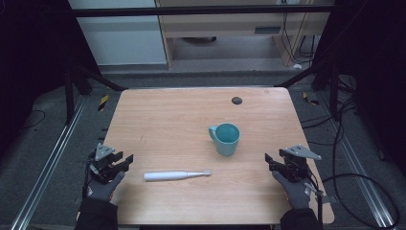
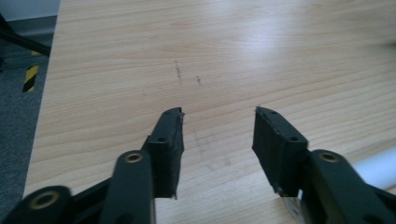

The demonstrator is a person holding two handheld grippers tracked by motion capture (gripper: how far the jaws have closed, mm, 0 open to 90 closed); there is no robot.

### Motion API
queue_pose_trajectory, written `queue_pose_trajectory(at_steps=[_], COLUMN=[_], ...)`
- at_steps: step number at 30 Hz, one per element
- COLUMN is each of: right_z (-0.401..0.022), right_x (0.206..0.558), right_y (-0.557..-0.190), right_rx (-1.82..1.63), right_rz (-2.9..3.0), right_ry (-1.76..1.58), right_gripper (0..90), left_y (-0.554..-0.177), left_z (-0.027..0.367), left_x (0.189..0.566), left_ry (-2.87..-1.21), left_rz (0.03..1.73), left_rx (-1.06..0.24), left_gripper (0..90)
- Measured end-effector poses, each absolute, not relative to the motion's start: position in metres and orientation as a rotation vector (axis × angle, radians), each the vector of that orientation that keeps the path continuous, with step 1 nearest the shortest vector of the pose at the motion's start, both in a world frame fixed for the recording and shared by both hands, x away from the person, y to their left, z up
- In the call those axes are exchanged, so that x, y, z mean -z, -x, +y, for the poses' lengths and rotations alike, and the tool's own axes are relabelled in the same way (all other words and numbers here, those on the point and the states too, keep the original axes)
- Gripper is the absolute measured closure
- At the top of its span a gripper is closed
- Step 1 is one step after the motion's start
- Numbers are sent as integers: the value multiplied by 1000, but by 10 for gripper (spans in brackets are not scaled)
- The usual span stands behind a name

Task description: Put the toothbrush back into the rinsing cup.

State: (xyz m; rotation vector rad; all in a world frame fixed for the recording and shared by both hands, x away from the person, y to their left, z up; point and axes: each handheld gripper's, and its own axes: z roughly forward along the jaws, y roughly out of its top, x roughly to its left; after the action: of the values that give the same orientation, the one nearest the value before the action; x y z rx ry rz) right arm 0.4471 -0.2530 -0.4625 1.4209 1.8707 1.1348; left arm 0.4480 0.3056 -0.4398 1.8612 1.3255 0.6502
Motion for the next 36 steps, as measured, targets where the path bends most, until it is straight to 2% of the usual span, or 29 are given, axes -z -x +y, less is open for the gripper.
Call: queue_pose_trajectory(at_steps=[4, 16, 26, 36], right_z=[-250, -237, -232, -229], right_x=[462, 463, 463, 466], right_y=[-444, -443, -443, -444], right_rx=[-1122, -1107, -1090, -1085], right_rz=[1889, 1957, 1979, 2004], right_ry=[-1407, -1375, -1349, -1341], right_gripper=[420, 500, 506, 493], left_y=[-447, -456, -463, -465], left_z=[300, 279, 264, 255], left_x=[437, 442, 456, 464], left_ry=[-1892, -2027, -2119, -2182], left_rz=[1293, 1224, 1195, 1172], left_rx=[-624, -546, -451, -403], left_gripper=[630, 774, 889, 894])
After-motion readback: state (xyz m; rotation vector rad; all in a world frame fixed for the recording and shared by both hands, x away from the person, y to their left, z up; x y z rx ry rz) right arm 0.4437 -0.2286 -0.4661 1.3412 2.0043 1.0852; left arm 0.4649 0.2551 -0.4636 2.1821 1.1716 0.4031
